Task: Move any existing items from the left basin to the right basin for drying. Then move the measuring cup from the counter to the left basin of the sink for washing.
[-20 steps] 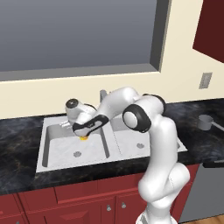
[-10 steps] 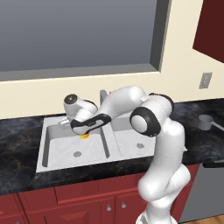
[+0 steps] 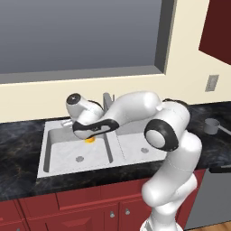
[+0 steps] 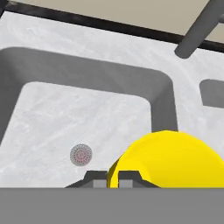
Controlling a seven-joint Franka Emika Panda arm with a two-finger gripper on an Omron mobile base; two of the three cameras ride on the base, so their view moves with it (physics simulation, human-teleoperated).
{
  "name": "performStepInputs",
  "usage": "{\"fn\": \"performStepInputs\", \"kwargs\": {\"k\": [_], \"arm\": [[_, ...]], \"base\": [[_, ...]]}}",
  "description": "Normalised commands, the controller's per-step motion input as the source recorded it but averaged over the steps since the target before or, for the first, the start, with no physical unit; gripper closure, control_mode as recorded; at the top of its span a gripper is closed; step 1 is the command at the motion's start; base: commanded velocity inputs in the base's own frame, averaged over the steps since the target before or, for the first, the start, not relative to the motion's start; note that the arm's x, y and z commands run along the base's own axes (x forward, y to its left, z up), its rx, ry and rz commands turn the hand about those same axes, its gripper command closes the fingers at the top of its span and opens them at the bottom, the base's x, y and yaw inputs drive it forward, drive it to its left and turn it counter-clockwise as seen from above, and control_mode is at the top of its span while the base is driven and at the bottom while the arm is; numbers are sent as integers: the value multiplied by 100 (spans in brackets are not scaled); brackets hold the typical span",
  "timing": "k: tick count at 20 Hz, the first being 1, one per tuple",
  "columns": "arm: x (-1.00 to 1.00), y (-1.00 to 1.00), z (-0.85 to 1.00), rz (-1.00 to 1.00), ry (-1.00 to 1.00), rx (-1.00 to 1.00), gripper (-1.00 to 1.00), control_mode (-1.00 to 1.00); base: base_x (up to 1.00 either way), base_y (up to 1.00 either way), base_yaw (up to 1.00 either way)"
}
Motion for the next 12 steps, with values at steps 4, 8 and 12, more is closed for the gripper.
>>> {"fn": "performStepInputs", "kwargs": {"k": [4, 8, 12], "arm": [[-36, -22, 30, -7, 0, 1, 100, -100], [-34, -22, 20, -7, 1, 2, 100, -100], [-35, -25, 13, -6, 0, 1, 100, -100]], "base": [[0, 0, 0], [0, 0, 0], [0, 0, 0]]}}
